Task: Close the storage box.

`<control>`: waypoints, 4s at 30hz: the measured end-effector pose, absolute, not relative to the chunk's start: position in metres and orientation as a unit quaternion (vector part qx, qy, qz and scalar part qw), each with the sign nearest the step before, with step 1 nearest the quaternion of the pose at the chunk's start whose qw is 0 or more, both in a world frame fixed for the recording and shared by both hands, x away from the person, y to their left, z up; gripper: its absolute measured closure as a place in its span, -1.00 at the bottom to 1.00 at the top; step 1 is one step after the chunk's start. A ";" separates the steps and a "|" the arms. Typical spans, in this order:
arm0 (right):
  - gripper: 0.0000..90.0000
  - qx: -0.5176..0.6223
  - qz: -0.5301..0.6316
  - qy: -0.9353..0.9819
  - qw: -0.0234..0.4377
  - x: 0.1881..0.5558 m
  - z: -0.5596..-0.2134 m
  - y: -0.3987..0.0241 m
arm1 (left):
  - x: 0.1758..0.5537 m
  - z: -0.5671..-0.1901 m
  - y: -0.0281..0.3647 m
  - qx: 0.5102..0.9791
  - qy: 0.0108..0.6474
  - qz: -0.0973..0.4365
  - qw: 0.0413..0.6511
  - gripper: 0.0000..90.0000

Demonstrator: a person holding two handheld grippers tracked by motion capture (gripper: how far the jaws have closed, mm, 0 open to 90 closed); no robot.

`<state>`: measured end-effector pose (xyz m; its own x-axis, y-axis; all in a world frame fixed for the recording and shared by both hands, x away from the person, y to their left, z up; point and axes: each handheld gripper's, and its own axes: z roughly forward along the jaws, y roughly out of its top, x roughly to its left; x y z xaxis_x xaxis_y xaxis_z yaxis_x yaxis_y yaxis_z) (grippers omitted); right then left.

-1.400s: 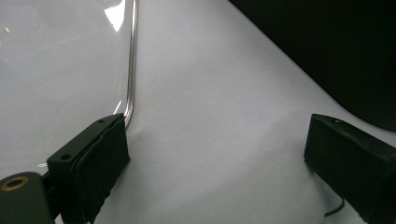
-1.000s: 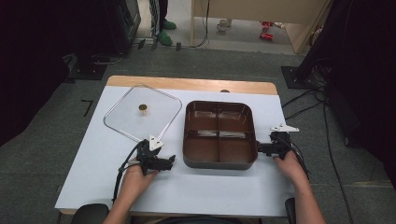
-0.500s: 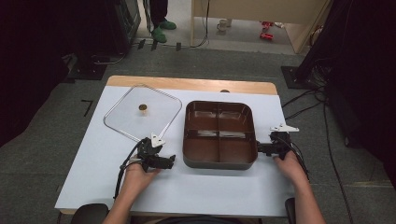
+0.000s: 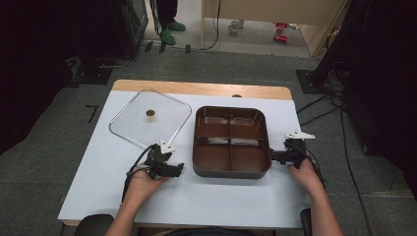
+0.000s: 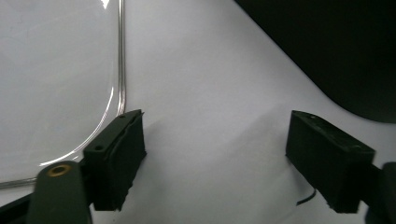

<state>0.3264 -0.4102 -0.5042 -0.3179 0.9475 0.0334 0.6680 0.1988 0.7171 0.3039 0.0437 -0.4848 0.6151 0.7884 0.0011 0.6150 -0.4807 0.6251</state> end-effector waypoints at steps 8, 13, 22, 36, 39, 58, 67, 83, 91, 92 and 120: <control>-0.81 0.543 0.325 0.744 0.215 0.326 -0.504 -0.410 | 0.305 -0.478 0.052 0.851 0.414 0.089 0.310 -0.24; -0.81 0.543 0.325 0.744 0.215 0.326 -0.504 -0.410 | 0.309 -0.476 0.051 0.857 0.410 0.076 0.302 -0.31; -0.81 0.543 0.325 0.744 0.215 0.326 -0.504 -0.410 | 0.312 -0.465 0.060 0.851 0.405 0.084 0.323 -0.31; -0.81 0.543 0.325 0.744 0.215 0.326 -0.504 -0.410 | 0.328 -0.448 0.080 0.840 0.411 0.112 0.336 -0.27; -0.82 0.543 0.325 0.744 0.215 0.326 -0.504 -0.410 | 0.334 -0.447 0.084 0.839 0.413 0.113 0.335 -0.27; -0.82 0.543 0.325 0.744 0.215 0.326 -0.504 -0.410 | 0.383 -0.434 0.114 0.824 0.431 0.153 0.334 -0.23; -0.82 0.543 0.325 0.744 0.215 0.327 -0.504 -0.410 | 0.409 -0.431 0.127 0.820 0.437 0.169 0.329 -0.21; -0.82 0.543 0.325 0.744 0.215 0.326 -0.504 -0.410 | 0.465 -0.459 0.135 0.789 0.486 0.155 0.343 -0.14; -0.81 0.543 0.325 0.744 0.215 0.326 -0.504 -0.410 | 0.469 -0.474 0.127 0.799 0.483 0.163 0.320 0.05; -0.81 0.543 0.325 0.744 0.215 0.326 -0.504 -0.410 | 0.469 -0.474 0.126 0.799 0.484 0.169 0.315 0.09; -0.81 0.543 0.325 0.744 0.215 0.326 -0.504 -0.410 | 0.442 -0.411 0.148 0.786 0.480 0.154 0.359 0.32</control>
